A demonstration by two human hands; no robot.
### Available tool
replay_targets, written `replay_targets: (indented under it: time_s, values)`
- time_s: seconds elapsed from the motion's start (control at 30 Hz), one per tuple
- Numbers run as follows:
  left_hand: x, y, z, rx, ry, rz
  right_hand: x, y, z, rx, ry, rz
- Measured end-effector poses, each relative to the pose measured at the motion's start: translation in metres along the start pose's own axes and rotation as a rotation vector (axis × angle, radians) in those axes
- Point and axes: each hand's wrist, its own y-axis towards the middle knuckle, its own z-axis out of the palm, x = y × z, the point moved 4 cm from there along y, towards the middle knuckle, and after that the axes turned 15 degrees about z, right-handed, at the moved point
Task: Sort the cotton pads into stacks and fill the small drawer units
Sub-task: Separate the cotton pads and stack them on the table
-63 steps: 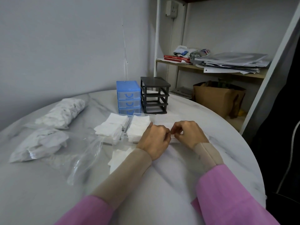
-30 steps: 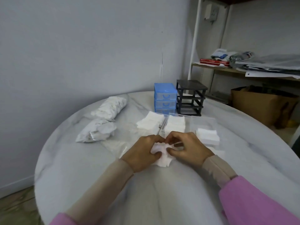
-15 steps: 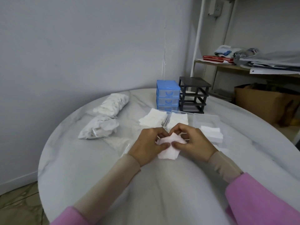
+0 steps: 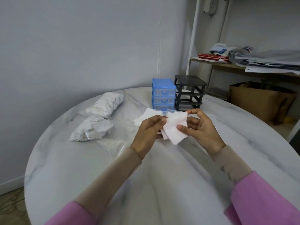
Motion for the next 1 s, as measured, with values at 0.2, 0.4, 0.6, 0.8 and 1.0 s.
replay_targets:
  time_s: [0.2, 0.4, 0.6, 0.8, 1.0]
  values:
    - [-0.003, 0.000, -0.007, -0.047, 0.047, 0.117, -0.002, -0.004, 0.008, 0.067, -0.015, 0.026]
    - [0.000, -0.005, -0.006, -0.086, -0.107, 0.078, -0.005, -0.005, 0.012, 0.030, 0.104, 0.021]
    - [0.003, -0.005, -0.008, -0.091, -0.052, 0.111, -0.007, -0.002, 0.007, -0.013, 0.083, -0.002]
    - [-0.001, -0.005, -0.007, -0.048, 0.032, 0.149, -0.004, -0.002, 0.003, -0.022, 0.033, -0.083]
    - [-0.001, -0.006, -0.006, -0.022, 0.049, 0.125, -0.007, -0.003, 0.012, 0.082, -0.088, -0.063]
